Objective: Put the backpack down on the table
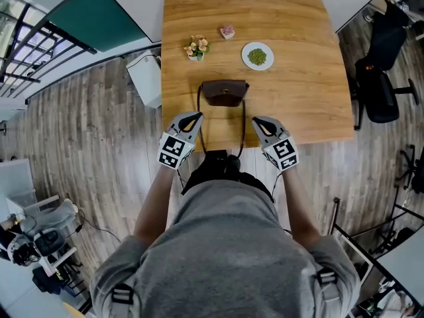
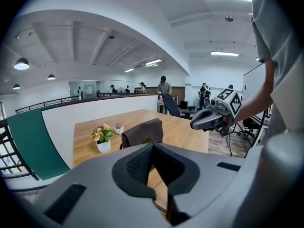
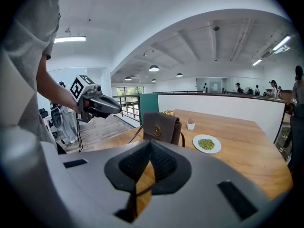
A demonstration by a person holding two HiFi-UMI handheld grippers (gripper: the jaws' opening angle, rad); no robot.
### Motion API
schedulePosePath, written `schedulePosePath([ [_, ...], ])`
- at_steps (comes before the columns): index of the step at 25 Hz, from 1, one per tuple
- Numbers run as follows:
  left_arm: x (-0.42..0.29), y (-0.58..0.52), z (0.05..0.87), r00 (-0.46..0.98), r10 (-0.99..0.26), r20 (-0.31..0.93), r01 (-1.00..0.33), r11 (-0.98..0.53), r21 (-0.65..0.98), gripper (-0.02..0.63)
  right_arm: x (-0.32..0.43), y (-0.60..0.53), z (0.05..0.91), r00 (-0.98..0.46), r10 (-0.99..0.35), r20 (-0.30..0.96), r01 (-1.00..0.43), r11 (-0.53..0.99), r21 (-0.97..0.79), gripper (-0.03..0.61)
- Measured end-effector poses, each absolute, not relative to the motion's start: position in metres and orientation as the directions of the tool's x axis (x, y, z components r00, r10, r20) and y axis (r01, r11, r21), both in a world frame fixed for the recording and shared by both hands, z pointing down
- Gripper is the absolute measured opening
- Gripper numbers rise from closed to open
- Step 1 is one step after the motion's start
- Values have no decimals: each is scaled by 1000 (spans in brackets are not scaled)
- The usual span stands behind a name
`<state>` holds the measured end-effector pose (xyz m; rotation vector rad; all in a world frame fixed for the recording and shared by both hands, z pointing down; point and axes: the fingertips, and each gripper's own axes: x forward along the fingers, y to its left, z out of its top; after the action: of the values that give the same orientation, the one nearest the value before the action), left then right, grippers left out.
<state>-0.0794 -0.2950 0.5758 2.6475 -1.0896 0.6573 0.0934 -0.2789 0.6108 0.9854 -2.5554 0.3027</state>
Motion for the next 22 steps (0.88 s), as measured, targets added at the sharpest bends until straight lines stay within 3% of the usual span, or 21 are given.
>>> schedulePosePath([
  [22, -72, -240, 563, 612, -639, 466, -720, -694, -4, 17, 106, -240, 602, -696, -603, 389, -672, 739, -56, 5],
])
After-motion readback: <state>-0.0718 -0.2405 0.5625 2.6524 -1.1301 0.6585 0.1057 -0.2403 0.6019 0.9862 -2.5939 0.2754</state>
